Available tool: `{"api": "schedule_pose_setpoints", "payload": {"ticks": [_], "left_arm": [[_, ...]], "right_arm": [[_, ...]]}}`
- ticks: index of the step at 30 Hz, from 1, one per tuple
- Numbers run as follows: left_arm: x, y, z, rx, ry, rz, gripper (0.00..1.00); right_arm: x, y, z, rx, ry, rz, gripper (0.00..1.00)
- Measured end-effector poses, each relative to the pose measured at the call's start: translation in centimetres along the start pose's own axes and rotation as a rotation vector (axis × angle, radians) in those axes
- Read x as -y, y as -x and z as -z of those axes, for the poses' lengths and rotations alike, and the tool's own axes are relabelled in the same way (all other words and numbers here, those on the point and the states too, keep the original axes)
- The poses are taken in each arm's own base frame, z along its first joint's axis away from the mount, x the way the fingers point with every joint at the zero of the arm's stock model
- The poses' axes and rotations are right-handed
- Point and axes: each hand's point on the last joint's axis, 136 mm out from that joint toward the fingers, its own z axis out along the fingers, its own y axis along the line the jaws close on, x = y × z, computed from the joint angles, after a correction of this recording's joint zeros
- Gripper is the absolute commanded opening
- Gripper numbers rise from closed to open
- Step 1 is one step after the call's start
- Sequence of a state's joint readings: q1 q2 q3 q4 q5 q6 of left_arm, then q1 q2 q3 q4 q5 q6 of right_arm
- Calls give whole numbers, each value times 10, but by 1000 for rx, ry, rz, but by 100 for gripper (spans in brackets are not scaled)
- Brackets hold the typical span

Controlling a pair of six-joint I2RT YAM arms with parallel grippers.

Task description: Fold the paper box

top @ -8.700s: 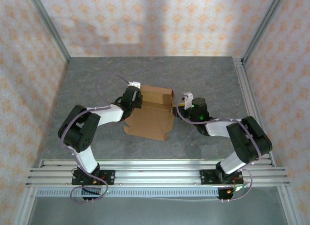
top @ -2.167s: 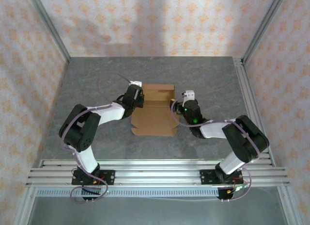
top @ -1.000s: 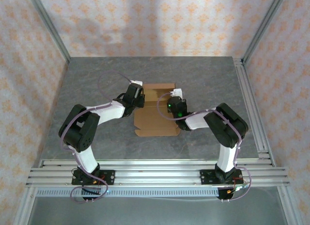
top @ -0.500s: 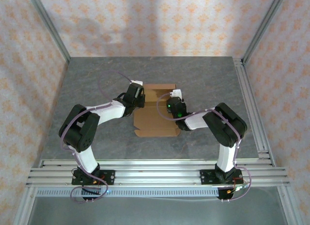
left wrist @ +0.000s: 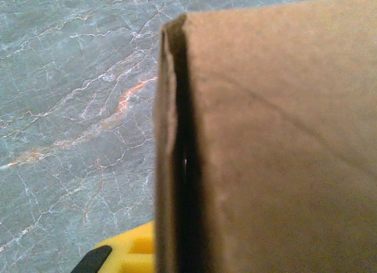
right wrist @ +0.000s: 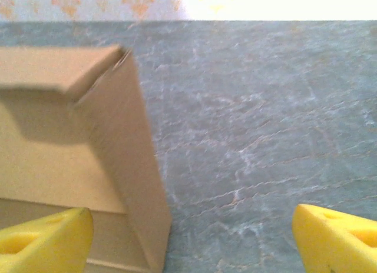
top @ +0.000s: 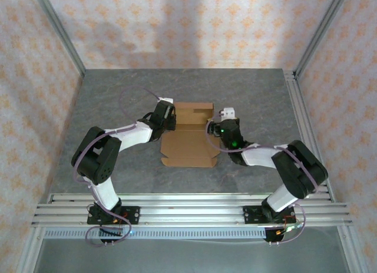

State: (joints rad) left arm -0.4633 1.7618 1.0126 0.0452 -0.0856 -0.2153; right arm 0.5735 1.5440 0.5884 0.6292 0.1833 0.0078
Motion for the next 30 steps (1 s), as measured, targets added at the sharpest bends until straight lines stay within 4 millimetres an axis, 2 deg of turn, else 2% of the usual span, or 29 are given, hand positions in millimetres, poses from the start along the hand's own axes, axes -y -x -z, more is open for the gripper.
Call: {"api": "schedule_pose_setpoints", "payload": {"ticks": [2,4,7,15,19,24,28,30], "left_arm": [[-2,-9,-1,-22,5,-2,21],[-5,-18,-1,-45,11,-2,32],[-6,-24,2,-65,12,-2,41],[-5,-12,19,-43,-10,7,70],[-7,-6,32,-15,-18,9,80],[-11,-3,45,10,-20,18,87],[-22,-11,54,13,-10,43,88],[-36,-16,60,16,8,69,90]], "right_arm": [[9,6,3,14,-10,-30,88],[19,8,6,20,-17,-60,87],[29,6,8,17,-28,-95,86],[36,9,18,11,-13,-158,86],[30,10,26,-13,30,-126,86],[20,10,36,-69,89,23,87],[0,37,42,-62,128,207,89],[-16,57,46,-38,146,316,90]]}}
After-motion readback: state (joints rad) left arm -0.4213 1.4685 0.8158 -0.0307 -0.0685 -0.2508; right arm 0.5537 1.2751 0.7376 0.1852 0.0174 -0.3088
